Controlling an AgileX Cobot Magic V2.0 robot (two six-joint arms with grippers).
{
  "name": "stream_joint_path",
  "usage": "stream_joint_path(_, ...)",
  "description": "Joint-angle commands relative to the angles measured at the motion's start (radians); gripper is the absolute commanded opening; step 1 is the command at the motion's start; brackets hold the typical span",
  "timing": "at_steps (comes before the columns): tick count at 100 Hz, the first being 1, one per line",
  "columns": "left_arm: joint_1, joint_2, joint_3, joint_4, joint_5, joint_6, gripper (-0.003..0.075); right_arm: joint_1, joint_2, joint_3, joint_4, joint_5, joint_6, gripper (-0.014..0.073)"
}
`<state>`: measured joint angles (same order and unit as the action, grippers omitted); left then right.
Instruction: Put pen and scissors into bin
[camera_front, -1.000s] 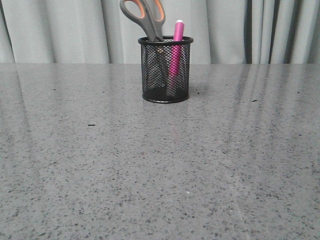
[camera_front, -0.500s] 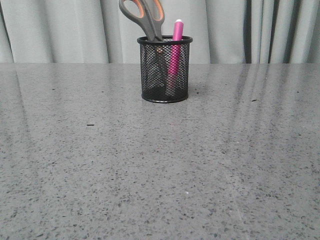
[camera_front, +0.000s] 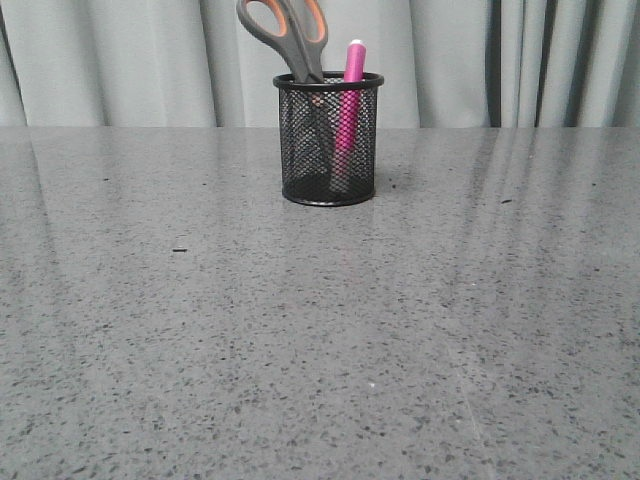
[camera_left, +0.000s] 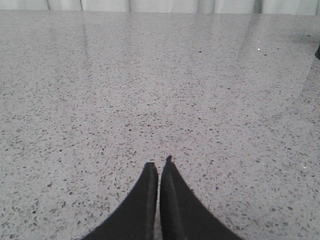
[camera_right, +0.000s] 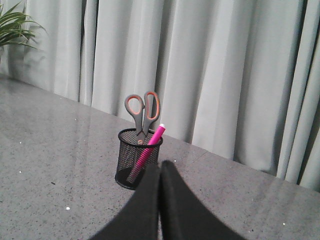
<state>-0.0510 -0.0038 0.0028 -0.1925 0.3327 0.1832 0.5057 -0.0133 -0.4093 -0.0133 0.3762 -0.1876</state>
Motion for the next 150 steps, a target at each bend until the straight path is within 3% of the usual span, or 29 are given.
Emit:
stream_joint_path(1, 0.005, -0.032, 0.025, -0.014, -0.066, -0.012, -0.0020, -0.023, -0.005, -0.006, -0.011, -0.047, -0.002, -0.0065)
stream_joint_path(22, 0.005, -0.032, 0.025, -0.014, -0.066, -0.012, -0.0020, -0.252, -0.021, 0.100, -0.010, -0.001, -0.001, -0.0065)
stream_joint_path(38, 0.005, -0.032, 0.025, -0.014, -0.066, -0.012, -0.0020, -0.487, -0.021, 0.219, 0.185, -0.003, -0.001, -0.0065)
stream_joint_path(52, 0.005, -0.032, 0.025, -0.014, -0.066, -0.012, -0.0020, -0.605, -0.021, 0.301, 0.175, -0.026, -0.001, -0.0065)
stream_joint_path(75, 0.005, -0.032, 0.025, -0.014, -0.066, -0.012, -0.0020, -0.623, -0.021, 0.438, 0.135, -0.204, -0.001, -0.0065)
stream_joint_path(97, 0.005, -0.032, 0.025, -0.014, -0.066, -0.012, -0.0020, -0.623, -0.021, 0.435, 0.108, -0.074, 0.021, -0.0065)
stream_joint_path(150, 0.005, -0.032, 0.025, -0.014, -0.068, -0.012, -0.0020, -0.623, -0.021, 0.435, 0.082, -0.079, 0.024, -0.0065)
